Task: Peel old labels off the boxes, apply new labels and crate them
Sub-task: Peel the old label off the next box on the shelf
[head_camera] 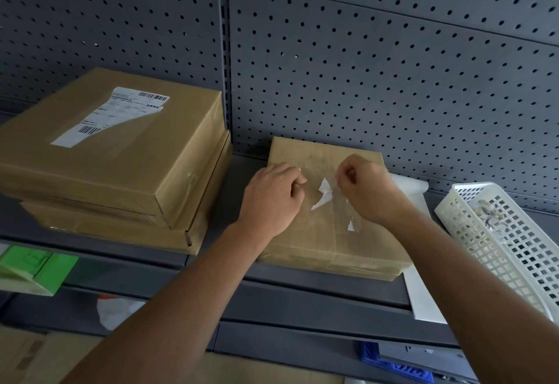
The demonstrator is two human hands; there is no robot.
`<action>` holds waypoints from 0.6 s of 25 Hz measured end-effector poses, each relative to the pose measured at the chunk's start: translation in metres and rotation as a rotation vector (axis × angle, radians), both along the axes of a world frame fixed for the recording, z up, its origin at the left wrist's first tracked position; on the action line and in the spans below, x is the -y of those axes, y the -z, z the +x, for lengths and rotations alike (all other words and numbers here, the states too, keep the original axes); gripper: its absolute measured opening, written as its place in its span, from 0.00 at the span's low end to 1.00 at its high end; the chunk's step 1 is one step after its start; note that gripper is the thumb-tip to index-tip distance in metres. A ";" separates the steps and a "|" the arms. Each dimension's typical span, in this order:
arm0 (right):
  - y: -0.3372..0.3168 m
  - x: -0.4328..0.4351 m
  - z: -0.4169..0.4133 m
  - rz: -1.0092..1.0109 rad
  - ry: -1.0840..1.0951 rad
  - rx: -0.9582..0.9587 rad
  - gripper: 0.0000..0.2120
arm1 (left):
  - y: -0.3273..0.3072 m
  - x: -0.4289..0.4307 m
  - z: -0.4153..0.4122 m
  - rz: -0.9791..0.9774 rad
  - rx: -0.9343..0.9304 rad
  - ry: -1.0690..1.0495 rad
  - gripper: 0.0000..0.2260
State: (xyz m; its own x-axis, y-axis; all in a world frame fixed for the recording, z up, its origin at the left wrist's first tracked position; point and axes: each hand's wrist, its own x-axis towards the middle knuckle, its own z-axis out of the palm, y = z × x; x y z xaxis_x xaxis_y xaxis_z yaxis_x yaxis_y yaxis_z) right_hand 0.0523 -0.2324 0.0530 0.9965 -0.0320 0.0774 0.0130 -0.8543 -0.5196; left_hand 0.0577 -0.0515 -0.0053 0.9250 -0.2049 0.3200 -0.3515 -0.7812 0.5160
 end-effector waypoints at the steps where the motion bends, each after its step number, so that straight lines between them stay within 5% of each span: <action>1: -0.008 0.004 0.003 0.041 0.047 0.035 0.07 | 0.000 0.000 0.001 0.008 0.002 0.002 0.09; 4: -0.032 0.017 0.011 0.172 0.088 0.053 0.06 | 0.001 0.000 0.001 0.025 0.008 -0.001 0.09; 12: 0.025 -0.009 0.008 -0.132 -0.109 -0.046 0.04 | 0.000 0.002 0.000 0.002 0.017 -0.001 0.08; 15: 0.023 -0.004 0.014 -0.082 -0.081 -0.034 0.05 | -0.001 0.002 0.000 -0.002 0.008 -0.002 0.08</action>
State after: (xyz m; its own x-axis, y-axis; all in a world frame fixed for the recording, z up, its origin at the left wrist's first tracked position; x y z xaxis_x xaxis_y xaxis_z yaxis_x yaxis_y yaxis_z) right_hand 0.0667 -0.2283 0.0298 0.9976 0.0541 0.0429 0.0676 -0.8907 -0.4495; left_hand 0.0577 -0.0535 -0.0041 0.9228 -0.2024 0.3279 -0.3542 -0.7807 0.5148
